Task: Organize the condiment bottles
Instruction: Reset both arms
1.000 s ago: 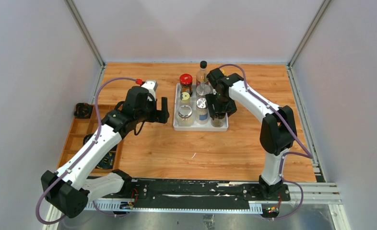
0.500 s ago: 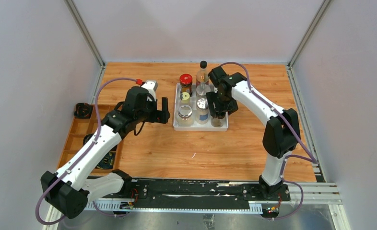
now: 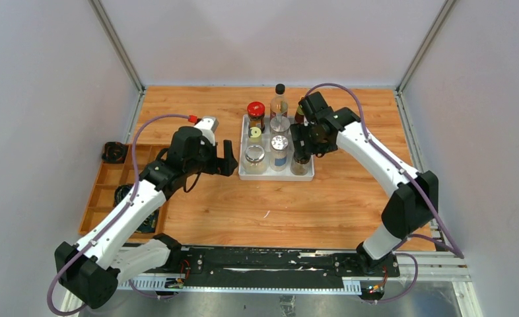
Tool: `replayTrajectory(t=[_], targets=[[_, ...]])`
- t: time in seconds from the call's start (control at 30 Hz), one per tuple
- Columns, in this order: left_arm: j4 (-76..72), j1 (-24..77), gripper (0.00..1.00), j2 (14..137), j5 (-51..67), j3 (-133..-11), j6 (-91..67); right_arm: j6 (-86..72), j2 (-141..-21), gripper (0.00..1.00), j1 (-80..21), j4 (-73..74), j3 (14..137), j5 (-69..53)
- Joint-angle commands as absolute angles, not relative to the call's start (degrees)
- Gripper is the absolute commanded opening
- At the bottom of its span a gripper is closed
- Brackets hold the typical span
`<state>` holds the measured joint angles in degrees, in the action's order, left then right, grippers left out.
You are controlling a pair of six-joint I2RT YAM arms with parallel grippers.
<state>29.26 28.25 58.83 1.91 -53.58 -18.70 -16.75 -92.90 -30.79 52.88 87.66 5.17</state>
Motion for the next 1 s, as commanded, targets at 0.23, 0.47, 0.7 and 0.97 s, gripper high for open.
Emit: replayTrajectory(t=[0.23, 0.47, 0.7, 0.97], targets=[[20.95, 28.03, 1.0, 55.69, 5.84, -47.72, -19.59, -13.3, -79.16, 0.85, -31.64, 39.7, 72.27, 10.42], [21.42, 28.92, 1.0, 54.16, 4.52, -47.64, -18.81, -12.69, -72.72, 0.85, -31.64, 33.13, 65.15, 9.16], [20.84, 34.76, 1.0, 54.8, 0.15, -48.37, -17.79, -11.81, -68.76, 0.85, -31.62, 27.77, 60.12, 7.15], [20.06, 37.75, 1.0, 54.76, -4.39, -48.1, -17.27, -8.91, -60.03, 0.85, -31.73, 19.06, 51.36, 3.97]])
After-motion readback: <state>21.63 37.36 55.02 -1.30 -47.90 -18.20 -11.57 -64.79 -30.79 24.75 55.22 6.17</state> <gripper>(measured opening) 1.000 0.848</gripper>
